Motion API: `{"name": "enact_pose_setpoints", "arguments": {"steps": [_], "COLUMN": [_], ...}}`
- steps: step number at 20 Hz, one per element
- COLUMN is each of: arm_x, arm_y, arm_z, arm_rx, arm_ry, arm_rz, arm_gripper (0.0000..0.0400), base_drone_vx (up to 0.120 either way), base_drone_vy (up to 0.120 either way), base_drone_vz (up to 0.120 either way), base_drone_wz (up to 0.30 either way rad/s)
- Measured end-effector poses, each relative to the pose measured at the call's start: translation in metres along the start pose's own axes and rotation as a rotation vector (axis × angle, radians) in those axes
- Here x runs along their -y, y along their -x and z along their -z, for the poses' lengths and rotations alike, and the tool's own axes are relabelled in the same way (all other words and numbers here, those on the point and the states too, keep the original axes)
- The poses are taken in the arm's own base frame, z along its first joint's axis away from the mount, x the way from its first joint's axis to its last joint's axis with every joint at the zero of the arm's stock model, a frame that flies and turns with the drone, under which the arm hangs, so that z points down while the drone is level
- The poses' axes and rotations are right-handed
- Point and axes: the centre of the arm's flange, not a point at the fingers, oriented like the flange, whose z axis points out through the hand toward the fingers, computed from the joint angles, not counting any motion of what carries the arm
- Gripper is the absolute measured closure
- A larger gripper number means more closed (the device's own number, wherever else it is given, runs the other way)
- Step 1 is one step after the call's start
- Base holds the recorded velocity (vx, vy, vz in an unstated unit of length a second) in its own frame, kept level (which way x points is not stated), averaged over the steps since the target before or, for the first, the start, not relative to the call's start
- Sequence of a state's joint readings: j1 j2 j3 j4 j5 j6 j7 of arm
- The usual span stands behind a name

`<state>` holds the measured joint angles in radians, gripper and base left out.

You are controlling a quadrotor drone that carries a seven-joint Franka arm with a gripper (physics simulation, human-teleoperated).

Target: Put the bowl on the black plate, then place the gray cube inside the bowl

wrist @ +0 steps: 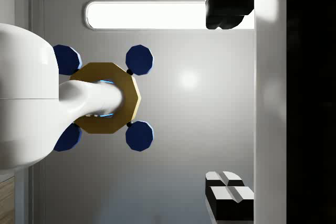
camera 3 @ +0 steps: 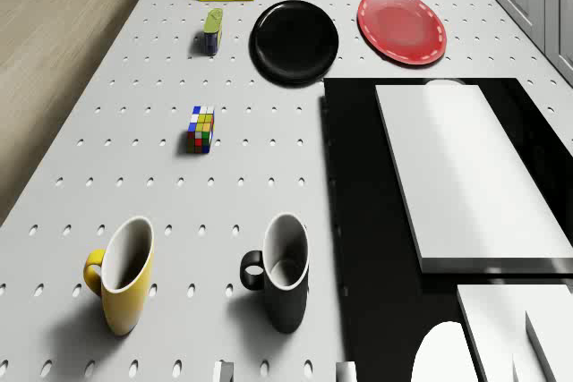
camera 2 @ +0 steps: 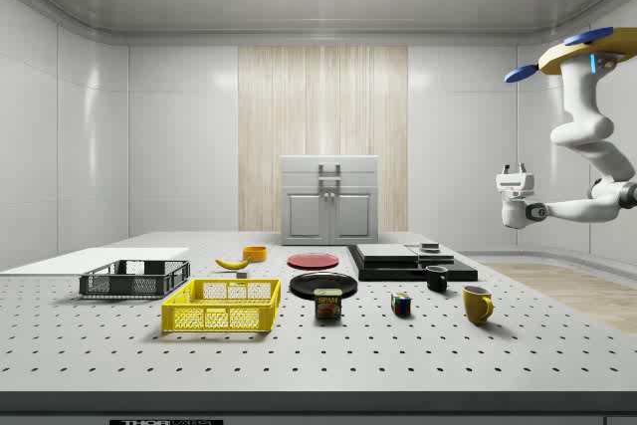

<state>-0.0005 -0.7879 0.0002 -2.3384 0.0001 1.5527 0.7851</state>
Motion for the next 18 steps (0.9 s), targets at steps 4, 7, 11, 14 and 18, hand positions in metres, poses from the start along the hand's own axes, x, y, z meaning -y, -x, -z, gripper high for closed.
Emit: {"name": "enact_pose_setpoints", "arguments": {"steps": [4, 7, 11, 14, 18], "arm_x": [-0.003, -0.002, -0.001, -0.001, 0.000], "arm_y": [0.002, 0.002, 0.001, 0.001, 0.000], "arm_z": [0.030, 0.050, 0.071, 0.081, 0.088], "arm_rx": [-0.002, -0.004, -0.006, -0.008, -0.010], "arm_ry": [-0.002, -0.004, -0.006, -0.008, -0.010], "arm_rz": [0.000, 0.000, 0.000, 0.000, 0.000], "arm_gripper": [0.0000, 0.0000, 0.0000, 0.0000, 0.0000], "base_drone_vx": [0.000, 0.000, 0.000, 0.000, 0.030], "base_drone_vy": [0.000, 0.000, 0.000, 0.000, 0.000], "base_drone_vz": [0.000, 0.000, 0.000, 0.000, 0.000], "base_drone_wz": [0.000, 0.000, 0.000, 0.000, 0.000]}}
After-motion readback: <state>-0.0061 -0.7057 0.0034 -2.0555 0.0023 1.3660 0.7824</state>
